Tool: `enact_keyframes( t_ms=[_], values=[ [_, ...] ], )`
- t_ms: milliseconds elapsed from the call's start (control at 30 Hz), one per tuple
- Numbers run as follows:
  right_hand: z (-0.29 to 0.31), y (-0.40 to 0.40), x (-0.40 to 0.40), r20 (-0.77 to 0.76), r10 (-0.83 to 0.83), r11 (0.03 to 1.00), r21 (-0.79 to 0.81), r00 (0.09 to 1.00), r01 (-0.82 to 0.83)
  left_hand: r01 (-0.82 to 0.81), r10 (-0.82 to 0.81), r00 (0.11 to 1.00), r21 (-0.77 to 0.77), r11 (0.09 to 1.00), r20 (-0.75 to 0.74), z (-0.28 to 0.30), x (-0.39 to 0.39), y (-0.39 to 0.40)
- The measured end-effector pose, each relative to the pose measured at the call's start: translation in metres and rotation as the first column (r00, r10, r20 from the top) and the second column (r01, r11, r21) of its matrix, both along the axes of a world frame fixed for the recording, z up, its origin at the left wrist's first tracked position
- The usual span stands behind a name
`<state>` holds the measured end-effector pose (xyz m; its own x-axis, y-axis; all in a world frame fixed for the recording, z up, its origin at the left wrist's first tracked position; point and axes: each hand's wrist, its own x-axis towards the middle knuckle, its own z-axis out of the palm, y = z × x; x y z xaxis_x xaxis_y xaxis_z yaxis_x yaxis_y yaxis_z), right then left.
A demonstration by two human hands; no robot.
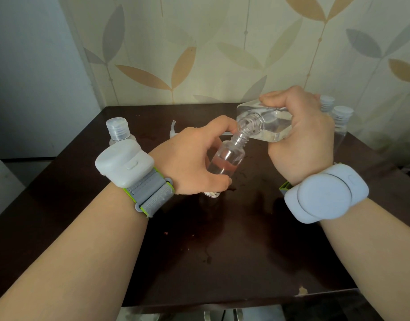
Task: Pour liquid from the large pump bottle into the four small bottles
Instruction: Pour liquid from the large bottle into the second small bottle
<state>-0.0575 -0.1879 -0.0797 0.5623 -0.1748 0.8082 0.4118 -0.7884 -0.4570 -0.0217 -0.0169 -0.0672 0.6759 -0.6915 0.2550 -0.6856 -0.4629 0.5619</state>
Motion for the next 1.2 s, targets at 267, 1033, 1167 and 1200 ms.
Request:
enact_keyframes(
  t_ms=[267,1033,1167,1200],
  values=[
    [-0.0014,0.0001,0.001,0.012,-0.004,1.0,-0.013,1.0,0.004,-0.018,0.018,1.0,0.0,1.0,-0.026,0.0011,-0.0025,0.0006],
    [0.0007,-0.0017,0.0007,0.006,0.0,1.0,-0.016,1.0,0.001,-0.038,0.038,0.999,0.011,0.999,-0.032,0.0021,-0.0049,0.0003],
    [-0.0016,-0.0005,0.0008,0.012,0.013,1.0,-0.016,1.0,-0.013,-0.026,0.026,0.999,0.007,1.0,-0.021,0.0013,-0.0034,0.0003],
    [-0.0023,0.0,0.0011,0.014,0.011,1.0,-0.015,1.0,-0.011,-0.024,0.024,1.0,0.01,1.0,-0.016,0.0011,-0.0028,0.0003]
  ],
)
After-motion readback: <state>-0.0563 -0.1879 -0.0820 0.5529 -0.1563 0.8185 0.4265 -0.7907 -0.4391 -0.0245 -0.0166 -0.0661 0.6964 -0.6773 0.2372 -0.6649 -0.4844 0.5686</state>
